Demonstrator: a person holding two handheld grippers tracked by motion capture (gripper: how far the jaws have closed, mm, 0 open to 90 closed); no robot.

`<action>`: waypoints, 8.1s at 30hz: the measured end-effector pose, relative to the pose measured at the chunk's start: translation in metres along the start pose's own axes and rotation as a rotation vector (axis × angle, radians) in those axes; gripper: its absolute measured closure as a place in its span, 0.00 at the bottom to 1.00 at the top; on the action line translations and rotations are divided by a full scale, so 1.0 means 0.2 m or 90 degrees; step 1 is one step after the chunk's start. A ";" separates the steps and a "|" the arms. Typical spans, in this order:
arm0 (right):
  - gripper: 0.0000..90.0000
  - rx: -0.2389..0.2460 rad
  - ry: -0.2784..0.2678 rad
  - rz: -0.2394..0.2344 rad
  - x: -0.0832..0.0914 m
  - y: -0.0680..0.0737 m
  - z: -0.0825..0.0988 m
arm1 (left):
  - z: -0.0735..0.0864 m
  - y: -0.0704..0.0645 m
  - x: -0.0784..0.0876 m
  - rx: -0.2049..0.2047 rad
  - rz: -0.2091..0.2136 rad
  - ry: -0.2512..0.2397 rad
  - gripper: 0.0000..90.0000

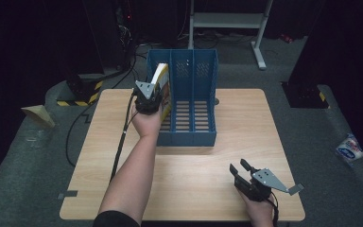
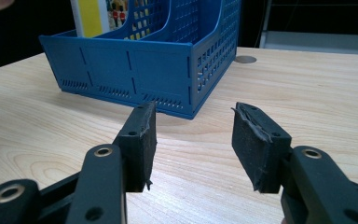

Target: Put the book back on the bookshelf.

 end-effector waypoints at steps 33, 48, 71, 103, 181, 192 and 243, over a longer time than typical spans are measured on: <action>0.55 0.013 0.007 -0.012 -0.02 0.06 0.00 | -0.07 0.06 0.02 -0.075 0.073 0.131 0.79; 0.55 0.012 -0.003 -0.010 -0.01 0.04 -0.01 | -0.09 0.08 -0.03 -0.025 0.000 0.102 0.85; 0.55 0.006 -0.007 -0.011 0.00 0.03 -0.01 | -0.08 0.02 -0.13 -0.031 -0.045 0.113 0.84; 0.55 0.014 0.009 -0.017 -0.03 0.06 0.00 | 0.11 0.12 0.03 -0.019 0.040 0.089 0.63; 0.55 0.012 0.016 -0.021 -0.04 0.07 0.02 | 0.26 0.06 -0.05 -0.036 -0.009 0.134 0.85; 0.55 0.014 0.014 -0.020 -0.03 0.06 0.02 | 0.25 0.05 -0.07 -0.027 -0.017 0.137 0.82; 0.55 0.014 0.015 -0.019 -0.03 0.07 0.02 | 0.23 0.03 -0.09 0.011 -0.058 0.123 0.72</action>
Point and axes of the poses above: each handheld gripper's, and its own axes: x roughly backward along the jaws, z roughly out of its underside, y roughly to its left, the point moved 2 cm from there along -x, roughly forward along the jaws, and after that the axes turned 14 degrees about -z, right-handed, at the moved point
